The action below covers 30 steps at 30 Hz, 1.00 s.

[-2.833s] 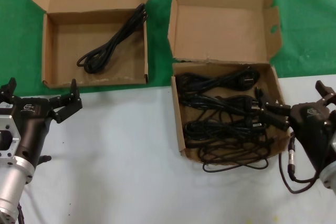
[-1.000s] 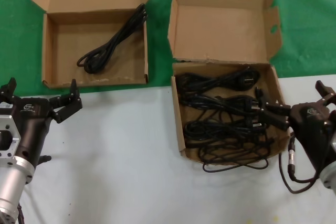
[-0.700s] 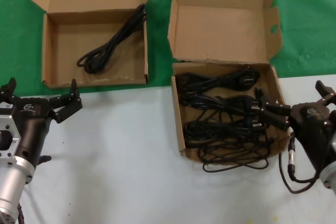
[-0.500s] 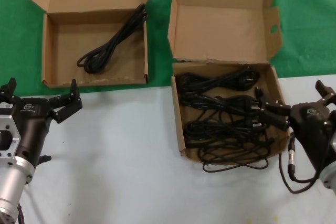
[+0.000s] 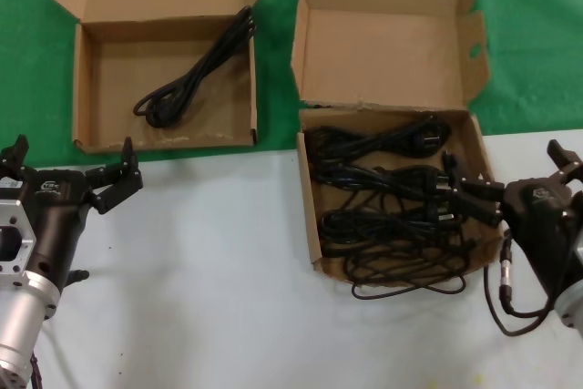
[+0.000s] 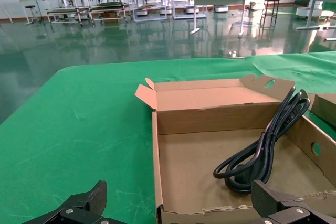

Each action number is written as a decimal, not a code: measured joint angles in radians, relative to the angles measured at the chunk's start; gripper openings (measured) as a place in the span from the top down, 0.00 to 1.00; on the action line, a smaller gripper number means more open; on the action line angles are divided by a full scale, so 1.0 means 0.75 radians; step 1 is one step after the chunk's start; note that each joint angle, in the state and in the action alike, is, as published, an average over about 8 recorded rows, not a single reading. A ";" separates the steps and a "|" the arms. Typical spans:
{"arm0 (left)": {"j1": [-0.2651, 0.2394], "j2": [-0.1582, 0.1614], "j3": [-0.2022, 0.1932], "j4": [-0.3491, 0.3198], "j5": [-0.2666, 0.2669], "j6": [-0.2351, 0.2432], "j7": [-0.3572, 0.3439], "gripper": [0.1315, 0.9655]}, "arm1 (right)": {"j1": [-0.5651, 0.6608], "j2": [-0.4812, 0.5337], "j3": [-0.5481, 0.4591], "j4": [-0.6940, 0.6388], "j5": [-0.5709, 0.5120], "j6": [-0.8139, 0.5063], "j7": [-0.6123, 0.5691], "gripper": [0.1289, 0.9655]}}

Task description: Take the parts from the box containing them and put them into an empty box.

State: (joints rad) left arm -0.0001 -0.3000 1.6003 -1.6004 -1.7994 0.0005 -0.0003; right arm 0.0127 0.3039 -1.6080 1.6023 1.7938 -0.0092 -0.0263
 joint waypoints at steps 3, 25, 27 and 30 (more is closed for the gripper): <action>0.000 0.000 0.000 0.000 0.000 0.000 0.000 0.00 | 0.000 0.000 0.000 0.000 0.000 0.000 0.000 0.00; 0.000 0.000 0.000 0.000 0.000 0.000 0.000 0.00 | 0.000 0.000 0.000 0.000 0.000 0.000 0.000 0.00; 0.000 0.000 0.000 0.000 0.000 0.000 0.000 0.00 | 0.000 0.000 0.000 0.000 0.000 0.000 0.000 0.00; 0.000 0.000 0.000 0.000 0.000 0.000 0.000 0.00 | 0.000 0.000 0.000 0.000 0.000 0.000 0.000 0.00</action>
State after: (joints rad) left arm -0.0001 -0.3000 1.6003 -1.6004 -1.7994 0.0005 -0.0003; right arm 0.0127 0.3039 -1.6080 1.6023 1.7938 -0.0092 -0.0263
